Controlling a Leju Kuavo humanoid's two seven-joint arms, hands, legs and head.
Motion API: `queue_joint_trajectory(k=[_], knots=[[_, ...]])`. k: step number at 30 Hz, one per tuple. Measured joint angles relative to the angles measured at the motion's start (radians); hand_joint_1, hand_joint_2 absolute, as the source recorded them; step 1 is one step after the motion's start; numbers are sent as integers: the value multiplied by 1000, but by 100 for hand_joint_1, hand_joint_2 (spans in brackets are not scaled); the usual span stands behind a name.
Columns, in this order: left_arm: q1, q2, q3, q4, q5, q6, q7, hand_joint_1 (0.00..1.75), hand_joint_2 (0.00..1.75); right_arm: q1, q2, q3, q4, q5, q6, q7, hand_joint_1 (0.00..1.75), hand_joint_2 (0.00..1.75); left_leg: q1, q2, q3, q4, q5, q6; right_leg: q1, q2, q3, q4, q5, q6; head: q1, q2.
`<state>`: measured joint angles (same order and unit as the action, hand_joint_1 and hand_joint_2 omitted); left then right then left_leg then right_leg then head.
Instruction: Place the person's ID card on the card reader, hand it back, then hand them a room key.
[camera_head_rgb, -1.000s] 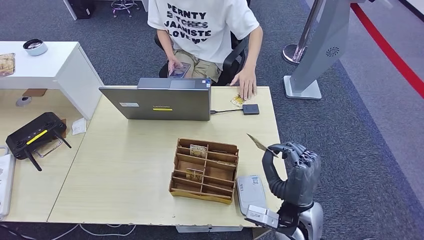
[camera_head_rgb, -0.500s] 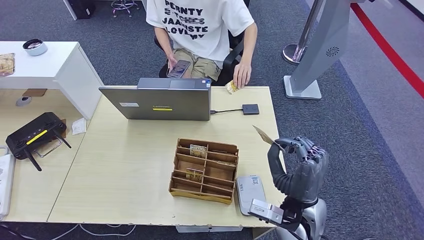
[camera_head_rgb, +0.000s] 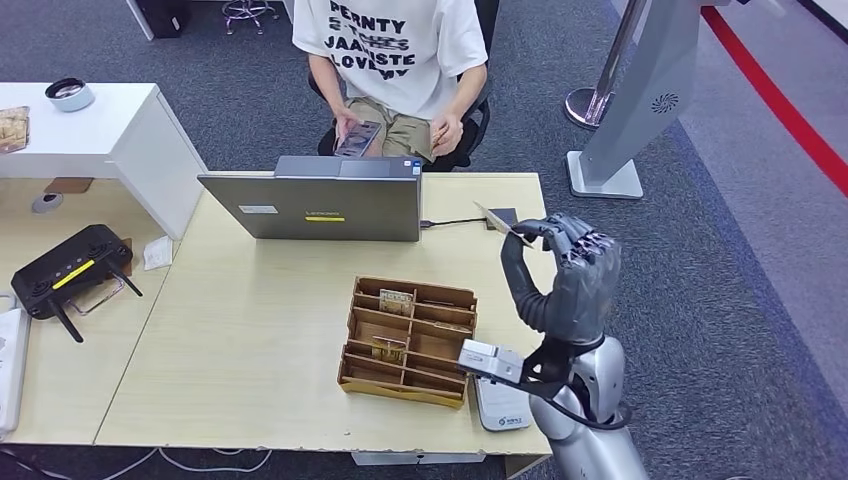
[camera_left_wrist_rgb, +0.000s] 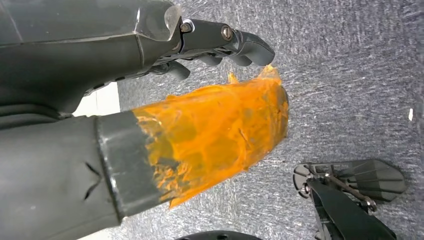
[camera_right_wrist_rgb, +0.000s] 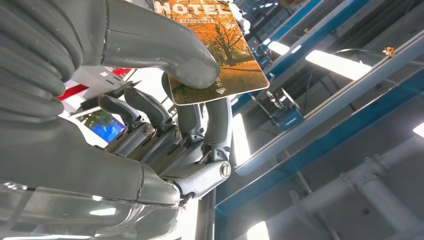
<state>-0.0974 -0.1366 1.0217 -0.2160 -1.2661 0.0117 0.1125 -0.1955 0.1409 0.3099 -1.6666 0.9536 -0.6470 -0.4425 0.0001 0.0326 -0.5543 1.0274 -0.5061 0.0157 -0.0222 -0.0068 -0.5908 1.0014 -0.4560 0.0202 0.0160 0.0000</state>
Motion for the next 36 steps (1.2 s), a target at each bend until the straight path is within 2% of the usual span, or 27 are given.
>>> queue_joint_trajectory(k=[9, 16, 24, 31, 36], knots=[[-23, 1, -17, 0, -27, -17, 14, 0, 0, -178, -6, 48, 157, 92, 0, 33, 175, 175, 0, 0, 0, 0, 1, 0, 0, 0, 0, 0, 0, 0, 0, 0], [-37, 3, -43, 0, -45, -29, 18, 0, 0, -282, -5, 44, 260, 204, 0, 21, 175, 175, 0, 0, 0, 0, 1, 0, 0, 0, 0, 0, 0, 0, 0, 0], [-50, 4, -65, 0, -50, -38, 24, 0, 0, -340, 7, 6, 331, 310, 0, -20, 175, 175, 0, 0, 0, 0, 1, 0, 0, 0, 0, 0, 0, 0, 0, 0], [-57, 4, -82, 0, -54, -43, 26, 0, 0, -375, 9, 0, 374, 423, 0, -4, 175, 175, 0, -1, 0, 0, 1, 0, 0, 0, 0, 0, 0, 0, 0, 0], [-62, 4, -92, 0, -54, -48, 27, 0, 0, -389, 9, 0, 399, 455, 0, 8, 175, 175, 0, -1, 0, 0, 1, 0, 0, 0, 0, 0, 0, 0, 0, 0]])
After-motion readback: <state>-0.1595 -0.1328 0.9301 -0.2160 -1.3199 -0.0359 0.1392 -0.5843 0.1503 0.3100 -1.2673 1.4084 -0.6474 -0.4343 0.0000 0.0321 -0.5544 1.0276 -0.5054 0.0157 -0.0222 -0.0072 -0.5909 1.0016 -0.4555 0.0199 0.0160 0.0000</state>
